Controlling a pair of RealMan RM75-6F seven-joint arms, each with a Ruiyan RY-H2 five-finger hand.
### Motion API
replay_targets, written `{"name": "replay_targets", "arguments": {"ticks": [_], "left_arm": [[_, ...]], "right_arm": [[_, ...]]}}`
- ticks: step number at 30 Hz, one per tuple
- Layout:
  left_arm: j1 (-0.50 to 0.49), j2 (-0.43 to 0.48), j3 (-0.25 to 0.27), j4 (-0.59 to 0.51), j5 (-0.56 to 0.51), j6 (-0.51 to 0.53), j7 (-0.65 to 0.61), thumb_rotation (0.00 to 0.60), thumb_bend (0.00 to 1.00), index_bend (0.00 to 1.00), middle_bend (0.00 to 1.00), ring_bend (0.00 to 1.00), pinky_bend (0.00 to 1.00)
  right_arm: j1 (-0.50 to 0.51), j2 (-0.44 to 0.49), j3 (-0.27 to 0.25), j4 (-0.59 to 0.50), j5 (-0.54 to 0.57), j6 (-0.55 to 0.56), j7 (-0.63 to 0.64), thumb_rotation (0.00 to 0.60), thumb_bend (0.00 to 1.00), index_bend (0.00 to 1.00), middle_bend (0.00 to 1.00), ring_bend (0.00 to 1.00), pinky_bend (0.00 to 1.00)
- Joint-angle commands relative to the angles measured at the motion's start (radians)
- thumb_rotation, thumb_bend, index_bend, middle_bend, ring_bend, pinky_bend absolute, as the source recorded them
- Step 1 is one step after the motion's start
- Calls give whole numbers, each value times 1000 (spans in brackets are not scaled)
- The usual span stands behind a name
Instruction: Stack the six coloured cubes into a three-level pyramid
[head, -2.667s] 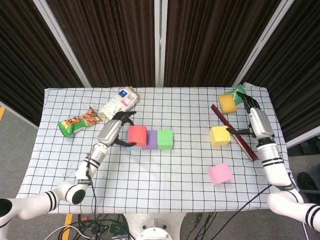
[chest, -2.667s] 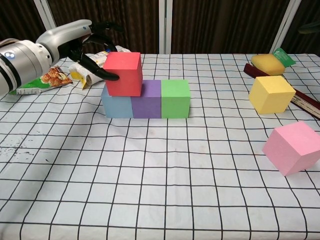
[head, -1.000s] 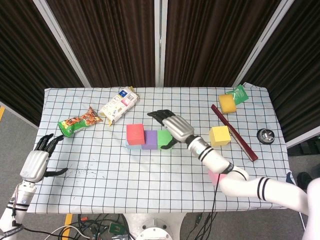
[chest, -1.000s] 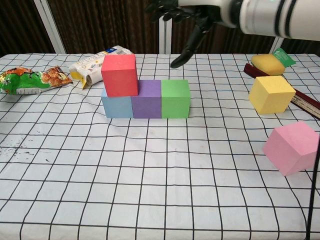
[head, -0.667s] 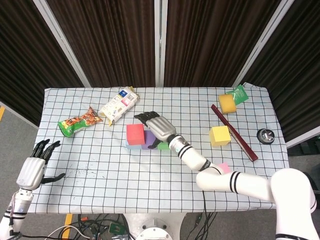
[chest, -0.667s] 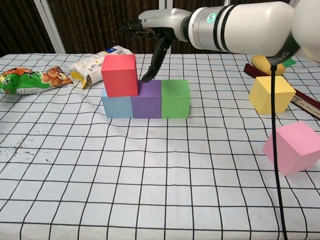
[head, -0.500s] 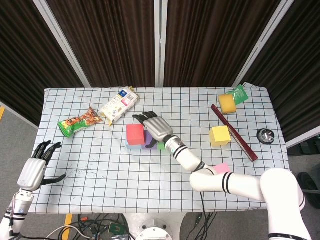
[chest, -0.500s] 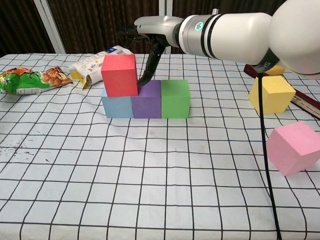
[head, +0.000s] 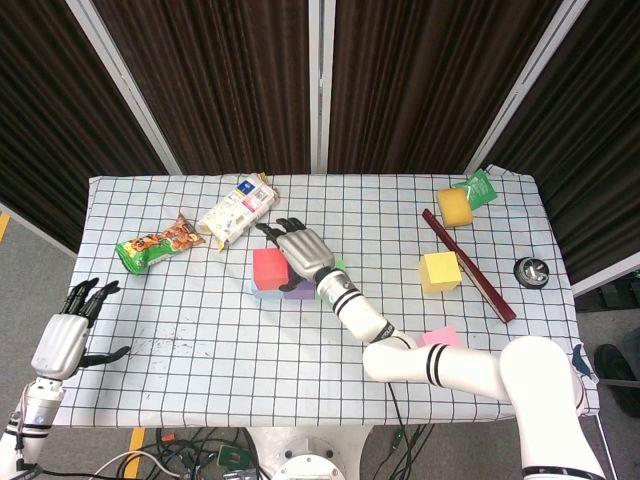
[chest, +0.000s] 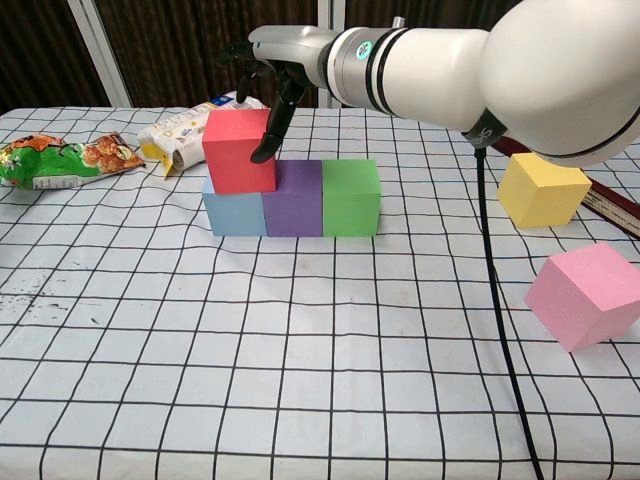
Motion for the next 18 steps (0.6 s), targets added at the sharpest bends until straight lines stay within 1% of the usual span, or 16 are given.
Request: {"name": "replay_targets", "arguments": {"ticks": [1,10,13,18], "left_arm": [[1,0,-1,0,2,1,-3,600,0,71,175,1,31],[1,-7,-9,-6,0,-7,-4,600,0,82,175,1,31],[0,-7,-10,-9,-2,-15,0,600,0,84,175,1,31],[0,-10,-17,-16,-6,-17,2,600,0,84,175,1,29]], "right_arm": [[5,-15,4,13,13,5,-2,600,0,0,235,0,0],[15,-57,5,65,34,17,-18,600,0,0,272,0,0],[11,-70,11,72,24,30,-11,600,0,0,299,0,0],[1,-83,12,75,-8,51,0,600,0,0,372,0,0]]}}
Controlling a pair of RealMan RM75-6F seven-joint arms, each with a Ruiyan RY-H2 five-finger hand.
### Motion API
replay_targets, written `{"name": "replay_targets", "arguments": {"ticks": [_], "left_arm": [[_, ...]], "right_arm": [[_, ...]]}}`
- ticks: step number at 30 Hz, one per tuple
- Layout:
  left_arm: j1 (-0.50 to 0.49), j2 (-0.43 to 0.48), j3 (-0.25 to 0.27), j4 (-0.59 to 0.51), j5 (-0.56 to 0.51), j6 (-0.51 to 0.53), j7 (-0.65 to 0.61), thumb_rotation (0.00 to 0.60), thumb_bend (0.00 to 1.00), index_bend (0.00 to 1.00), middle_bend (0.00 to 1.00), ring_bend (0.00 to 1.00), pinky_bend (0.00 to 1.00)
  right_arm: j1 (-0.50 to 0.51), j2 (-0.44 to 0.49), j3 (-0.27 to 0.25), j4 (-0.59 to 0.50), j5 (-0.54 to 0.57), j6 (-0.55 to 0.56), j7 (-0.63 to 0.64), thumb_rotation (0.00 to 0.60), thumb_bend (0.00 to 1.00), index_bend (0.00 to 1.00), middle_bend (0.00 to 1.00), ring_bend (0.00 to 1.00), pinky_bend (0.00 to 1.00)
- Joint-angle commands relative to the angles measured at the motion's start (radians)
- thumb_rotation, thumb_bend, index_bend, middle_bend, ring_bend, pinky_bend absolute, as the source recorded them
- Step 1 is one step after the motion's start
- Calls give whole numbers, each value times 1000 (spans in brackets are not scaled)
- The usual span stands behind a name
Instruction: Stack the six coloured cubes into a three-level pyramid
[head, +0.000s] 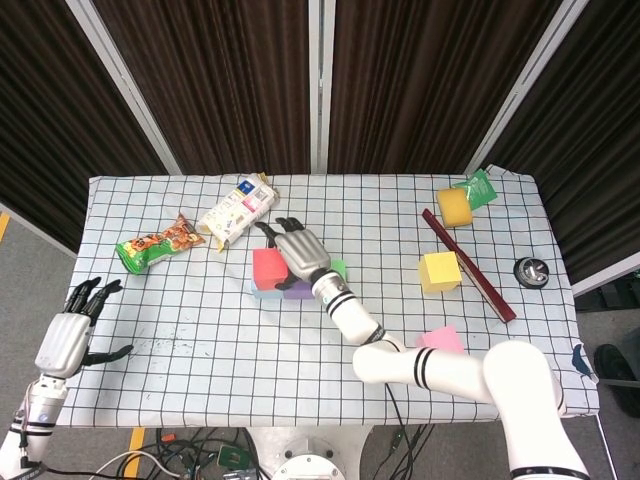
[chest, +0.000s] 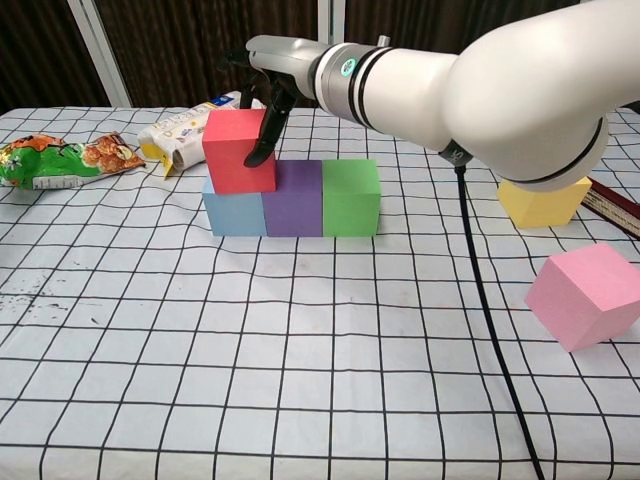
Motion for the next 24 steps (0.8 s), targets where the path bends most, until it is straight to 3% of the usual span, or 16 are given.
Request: {"name": "replay_targets", "arguments": {"ticks": [1,9,24], "left_arm": [[-1,-1,0,-1,5,-1,7,600,0,84,175,1,30],[-2,-1,3,-8,14,-4,15,600,0,84,175,1,29],[-4,-15,7,-8,26,-7,2,600,0,84,175,1,29]], "right_arm": [[-6,-8,2,5,-16,12,4,600,0,0,382,1,0],[-23,3,23,-25,-44,48,8,600,82,0,448,29,0],[-76,37,27,-88,-12,77,-4,600,103,0,452,38,0]]}}
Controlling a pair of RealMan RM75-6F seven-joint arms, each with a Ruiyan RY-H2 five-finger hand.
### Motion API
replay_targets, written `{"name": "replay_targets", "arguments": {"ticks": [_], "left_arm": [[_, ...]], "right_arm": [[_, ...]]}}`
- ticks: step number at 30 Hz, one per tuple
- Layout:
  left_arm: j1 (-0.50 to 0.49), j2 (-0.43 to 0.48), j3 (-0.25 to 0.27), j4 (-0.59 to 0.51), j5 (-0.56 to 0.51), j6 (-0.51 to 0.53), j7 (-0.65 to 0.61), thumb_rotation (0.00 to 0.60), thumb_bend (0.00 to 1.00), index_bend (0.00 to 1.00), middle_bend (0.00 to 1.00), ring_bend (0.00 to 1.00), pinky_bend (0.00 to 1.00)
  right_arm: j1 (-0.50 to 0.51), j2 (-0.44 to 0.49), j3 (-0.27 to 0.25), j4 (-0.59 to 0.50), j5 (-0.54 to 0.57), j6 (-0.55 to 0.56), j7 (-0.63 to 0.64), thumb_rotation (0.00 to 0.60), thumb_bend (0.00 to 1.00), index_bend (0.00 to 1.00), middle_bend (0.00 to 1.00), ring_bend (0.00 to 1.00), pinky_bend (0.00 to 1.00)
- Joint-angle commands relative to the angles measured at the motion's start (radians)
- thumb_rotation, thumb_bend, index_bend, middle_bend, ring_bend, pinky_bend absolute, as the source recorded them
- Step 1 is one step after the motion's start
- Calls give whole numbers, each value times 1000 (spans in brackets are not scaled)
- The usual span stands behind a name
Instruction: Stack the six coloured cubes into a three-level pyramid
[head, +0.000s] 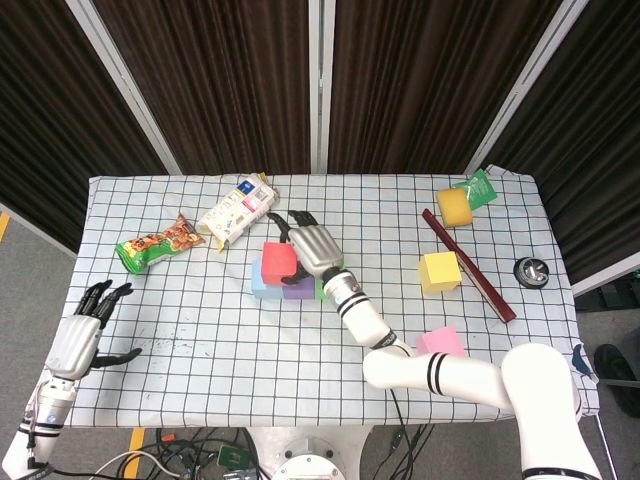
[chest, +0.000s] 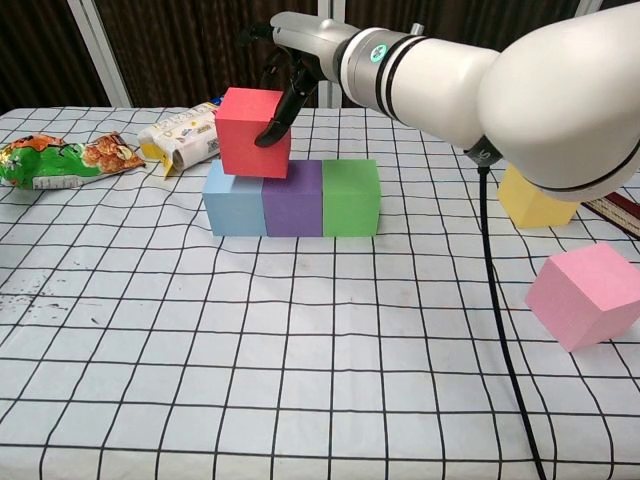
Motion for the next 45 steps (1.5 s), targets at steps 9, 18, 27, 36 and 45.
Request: {"name": "replay_targets", "arguments": {"ticks": [9,18,27,36,45], "left_arm": [[-1,-2,3,4,-2,-11,-8,600,0,84,175,1,30],[-5,-5,1,2,-3,-20,-1,600,0,84,176,1,30],[-8,-3,2,-1,-3,-29,-5,600,0,84,175,1,30],[-12,0,7,4,3,-34,-24,600,0,83,175,1,30],[-12,-4,6,15,2,-33,-37,600,0,83,175,1,30]], "right_arm": [[-12,11,-4,-1,-17,-30,14,600,103,0,451,38,0],[-14,20,-9,11,-51,-65,39,600,108,0,451,38,0],[-17,14,-13,20,-78,-79,62,600,108,0,451,38,0],[-12,1,-11,37,-66,-77,52,600,108,0,451,38,0],[-17,-8,-12,65,-120,-84,88,600,108,0,448,39,0]]}}
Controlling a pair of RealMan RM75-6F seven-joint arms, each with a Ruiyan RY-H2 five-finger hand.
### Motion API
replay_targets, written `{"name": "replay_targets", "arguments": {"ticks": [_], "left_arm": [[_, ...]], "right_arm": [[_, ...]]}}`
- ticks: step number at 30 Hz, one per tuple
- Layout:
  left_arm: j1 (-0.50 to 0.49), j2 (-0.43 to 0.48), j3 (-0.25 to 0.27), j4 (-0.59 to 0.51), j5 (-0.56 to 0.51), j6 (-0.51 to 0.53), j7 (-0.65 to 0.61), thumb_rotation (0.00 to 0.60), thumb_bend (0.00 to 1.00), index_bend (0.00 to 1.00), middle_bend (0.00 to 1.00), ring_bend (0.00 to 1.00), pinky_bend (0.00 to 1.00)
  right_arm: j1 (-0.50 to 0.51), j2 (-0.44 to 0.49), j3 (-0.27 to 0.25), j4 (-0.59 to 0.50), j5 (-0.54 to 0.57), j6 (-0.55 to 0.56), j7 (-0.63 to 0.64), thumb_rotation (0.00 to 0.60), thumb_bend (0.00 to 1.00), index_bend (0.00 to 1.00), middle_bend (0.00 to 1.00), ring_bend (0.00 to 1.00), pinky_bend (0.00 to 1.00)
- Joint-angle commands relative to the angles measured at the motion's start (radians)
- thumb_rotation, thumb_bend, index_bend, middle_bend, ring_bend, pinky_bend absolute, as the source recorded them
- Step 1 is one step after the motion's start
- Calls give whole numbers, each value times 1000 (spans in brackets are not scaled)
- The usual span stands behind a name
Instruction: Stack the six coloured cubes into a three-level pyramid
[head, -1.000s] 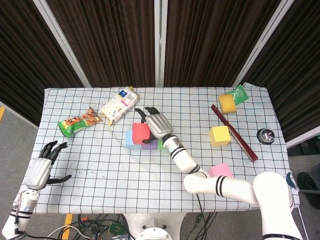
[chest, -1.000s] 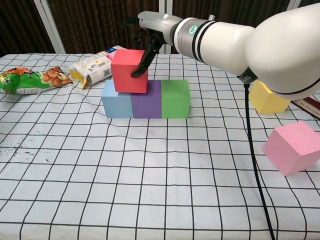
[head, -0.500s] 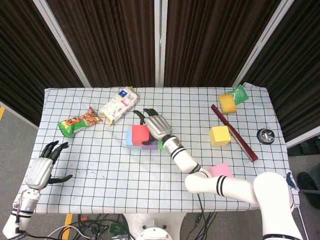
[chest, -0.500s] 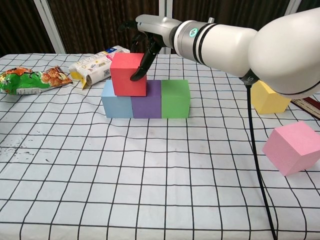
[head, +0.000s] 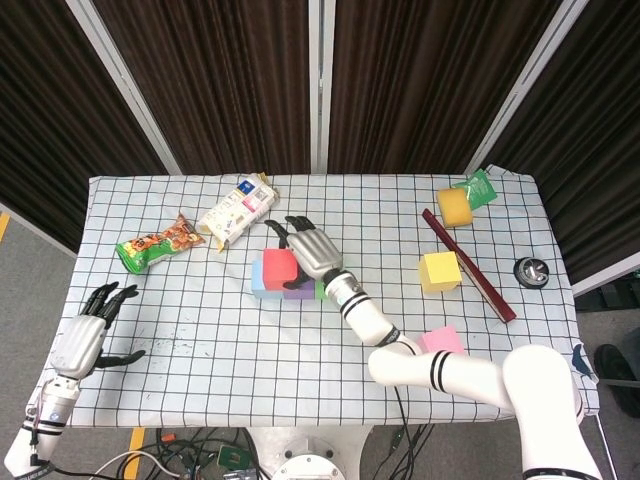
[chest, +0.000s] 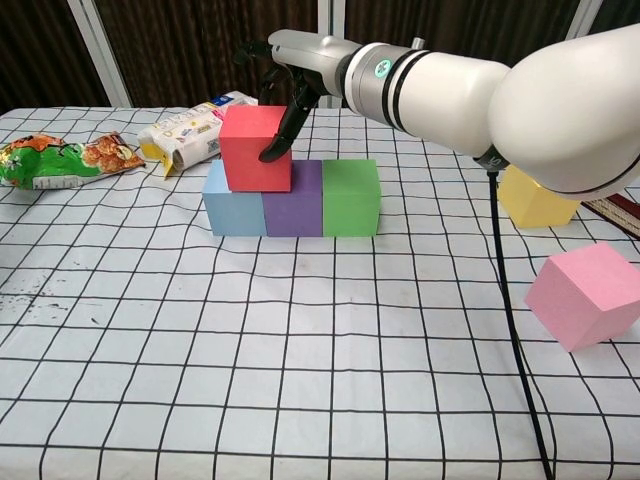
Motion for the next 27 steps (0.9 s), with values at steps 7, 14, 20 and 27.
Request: {"name": "replay_targets", "arguments": {"ticks": [7,14,20,27], "left_arm": [[0,-1,0,2,-2,-2,-5,600,0,82,175,1,30],[0,-1,0,4,-3,-1,-8,600,0,83,175,1,30],[0,1,0,-1,-3,-3,-8,600,0,82,175,1,30],[-4,4,5,-2,-2,-14,-26,600,0,82,175,1,30]], "right_arm": [[1,-12,3,26,-17,-12,16,600,108,0,448,39,0],[2,-14,4,30,-20,-19,19,600,108,0,448,38,0],[1,-17,4,34,-24,-19,20,600,109,0,448,39,0],[3,-23,10,37,-19,-11,13,600,109,0,448,39,0]]}}
